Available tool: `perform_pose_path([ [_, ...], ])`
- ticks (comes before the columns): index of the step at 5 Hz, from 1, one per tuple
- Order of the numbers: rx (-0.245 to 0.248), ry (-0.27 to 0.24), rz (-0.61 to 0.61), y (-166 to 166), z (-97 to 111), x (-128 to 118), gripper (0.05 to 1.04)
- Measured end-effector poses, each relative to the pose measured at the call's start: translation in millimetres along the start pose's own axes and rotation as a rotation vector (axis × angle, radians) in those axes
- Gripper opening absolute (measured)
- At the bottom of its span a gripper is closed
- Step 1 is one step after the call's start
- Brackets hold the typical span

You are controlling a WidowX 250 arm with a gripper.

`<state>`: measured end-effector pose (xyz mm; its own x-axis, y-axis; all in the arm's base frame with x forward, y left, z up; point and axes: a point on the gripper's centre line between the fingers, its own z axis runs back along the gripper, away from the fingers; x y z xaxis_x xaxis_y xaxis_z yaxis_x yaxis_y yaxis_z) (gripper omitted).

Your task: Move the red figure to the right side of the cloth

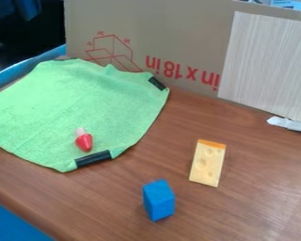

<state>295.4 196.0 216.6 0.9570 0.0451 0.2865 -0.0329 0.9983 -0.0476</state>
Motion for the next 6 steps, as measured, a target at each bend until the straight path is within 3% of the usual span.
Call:
perform_pose_path([
  [1,-0.018,0.03,0.018,0,-13,-4,1.0],
  [2,-0.004,0.085,0.033,-35,-43,-11,1.0],
  [3,0.035,0.09,0.041,-68,-59,-21,1.0],
  [4,0.056,0.125,0.111,-95,-87,-31,1.0],
  [5,0.093,0.117,0.184,-103,-101,-36,1.0],
  [6,0.093,0.1,0.275,-103,-109,-41,1.0],
])
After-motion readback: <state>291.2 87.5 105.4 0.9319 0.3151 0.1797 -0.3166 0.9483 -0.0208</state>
